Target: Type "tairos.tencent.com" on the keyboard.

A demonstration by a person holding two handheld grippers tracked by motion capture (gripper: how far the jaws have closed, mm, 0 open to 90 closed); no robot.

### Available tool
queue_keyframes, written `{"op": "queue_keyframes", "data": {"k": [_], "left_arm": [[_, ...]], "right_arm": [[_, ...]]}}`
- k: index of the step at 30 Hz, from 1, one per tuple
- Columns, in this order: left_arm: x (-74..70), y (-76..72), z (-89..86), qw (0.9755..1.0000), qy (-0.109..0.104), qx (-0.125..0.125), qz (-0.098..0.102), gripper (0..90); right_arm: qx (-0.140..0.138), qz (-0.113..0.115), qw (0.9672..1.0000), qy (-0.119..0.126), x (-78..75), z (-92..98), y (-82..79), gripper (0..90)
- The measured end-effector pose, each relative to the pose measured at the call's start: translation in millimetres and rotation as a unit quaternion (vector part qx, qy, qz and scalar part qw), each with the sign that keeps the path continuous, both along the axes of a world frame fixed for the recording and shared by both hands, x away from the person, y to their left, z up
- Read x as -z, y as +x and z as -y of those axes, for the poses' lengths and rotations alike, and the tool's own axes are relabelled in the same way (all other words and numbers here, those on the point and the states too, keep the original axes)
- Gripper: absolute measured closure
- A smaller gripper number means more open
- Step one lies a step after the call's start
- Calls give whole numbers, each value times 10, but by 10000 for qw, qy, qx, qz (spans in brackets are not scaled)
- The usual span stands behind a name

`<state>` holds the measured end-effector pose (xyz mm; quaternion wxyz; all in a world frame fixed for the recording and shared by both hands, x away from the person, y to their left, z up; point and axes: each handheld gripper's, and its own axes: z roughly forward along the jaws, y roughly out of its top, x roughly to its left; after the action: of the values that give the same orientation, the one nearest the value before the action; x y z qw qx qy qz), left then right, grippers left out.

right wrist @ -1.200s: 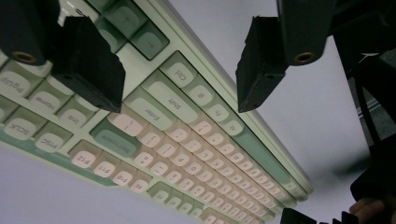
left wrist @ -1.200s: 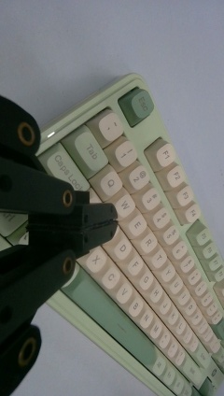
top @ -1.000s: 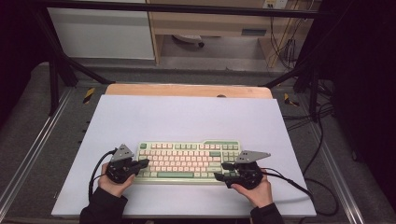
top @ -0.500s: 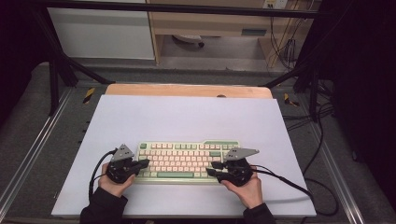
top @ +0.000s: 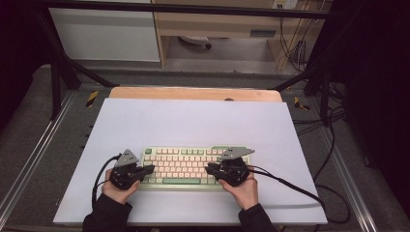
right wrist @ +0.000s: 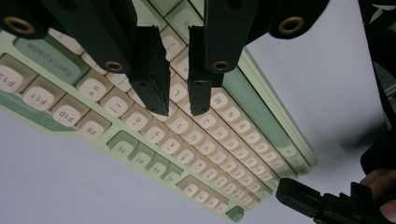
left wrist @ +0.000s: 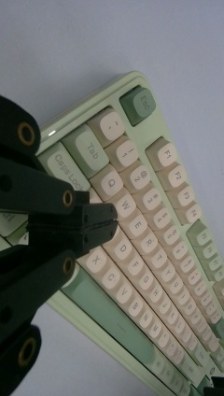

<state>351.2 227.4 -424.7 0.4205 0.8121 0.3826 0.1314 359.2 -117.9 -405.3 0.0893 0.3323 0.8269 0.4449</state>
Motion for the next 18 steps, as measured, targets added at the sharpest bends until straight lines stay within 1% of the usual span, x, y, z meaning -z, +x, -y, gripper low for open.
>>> {"op": "queue_keyframes", "data": {"k": [3,4,7,9,16,18], "left_arm": [[1,1,-1,10000,-1,-1,-1,900],[1,1,0,10000,-3,2,-4,900],[3,1,3,10000,2,8,-2,900],[2,1,3,10000,-3,7,-2,900],[1,1,-1,10000,-10,4,4,900],[1,2,-1,10000,-9,7,-1,900]], "right_arm": [[-6,22,10000,-49,4,-41,18,814],[10,-43,10000,-19,16,-77,39,830],[4,-55,10000,-50,31,-114,61,845],[-10,-54,9999,-134,53,-176,89,871],[15,-77,9999,-106,76,-274,150,900],[76,-102,9999,-69,93,-307,184,900]]}}
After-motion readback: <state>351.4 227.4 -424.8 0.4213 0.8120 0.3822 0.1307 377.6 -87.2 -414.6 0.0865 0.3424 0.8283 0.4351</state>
